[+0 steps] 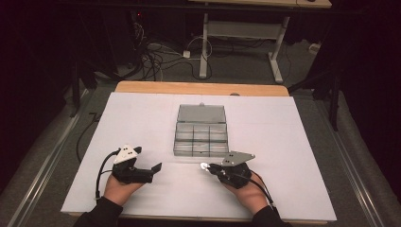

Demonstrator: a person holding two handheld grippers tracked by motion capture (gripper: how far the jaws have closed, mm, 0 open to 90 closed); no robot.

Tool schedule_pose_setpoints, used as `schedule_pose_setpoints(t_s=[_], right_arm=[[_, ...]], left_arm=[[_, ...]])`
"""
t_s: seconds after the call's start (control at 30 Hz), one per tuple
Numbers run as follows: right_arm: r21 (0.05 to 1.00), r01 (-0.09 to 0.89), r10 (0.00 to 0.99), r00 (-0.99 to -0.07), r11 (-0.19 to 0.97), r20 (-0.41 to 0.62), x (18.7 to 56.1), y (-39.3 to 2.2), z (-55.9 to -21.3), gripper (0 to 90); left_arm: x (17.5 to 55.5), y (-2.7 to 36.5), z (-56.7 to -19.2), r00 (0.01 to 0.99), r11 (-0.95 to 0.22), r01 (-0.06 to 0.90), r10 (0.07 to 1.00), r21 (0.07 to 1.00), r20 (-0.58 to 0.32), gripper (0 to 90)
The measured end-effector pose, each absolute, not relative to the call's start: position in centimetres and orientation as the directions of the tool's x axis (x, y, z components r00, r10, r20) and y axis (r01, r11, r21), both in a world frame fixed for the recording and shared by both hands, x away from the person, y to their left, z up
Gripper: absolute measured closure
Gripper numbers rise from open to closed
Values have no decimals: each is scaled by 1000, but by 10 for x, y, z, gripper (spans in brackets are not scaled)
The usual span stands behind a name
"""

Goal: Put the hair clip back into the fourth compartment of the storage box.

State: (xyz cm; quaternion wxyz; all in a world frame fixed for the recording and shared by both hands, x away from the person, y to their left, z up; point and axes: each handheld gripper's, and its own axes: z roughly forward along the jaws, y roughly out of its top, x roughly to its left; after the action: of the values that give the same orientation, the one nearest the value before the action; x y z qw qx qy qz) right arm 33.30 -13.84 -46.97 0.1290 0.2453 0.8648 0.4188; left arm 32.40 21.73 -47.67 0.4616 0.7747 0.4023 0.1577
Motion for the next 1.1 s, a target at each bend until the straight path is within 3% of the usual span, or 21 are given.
schedule_pose_setpoints(t_s=[1.1], right_arm=[[788,292,521,-853,542,-42,352,-111,-459,840]], left_arm=[[324,218,-477,633,-240,472,762,848,-136,0]])
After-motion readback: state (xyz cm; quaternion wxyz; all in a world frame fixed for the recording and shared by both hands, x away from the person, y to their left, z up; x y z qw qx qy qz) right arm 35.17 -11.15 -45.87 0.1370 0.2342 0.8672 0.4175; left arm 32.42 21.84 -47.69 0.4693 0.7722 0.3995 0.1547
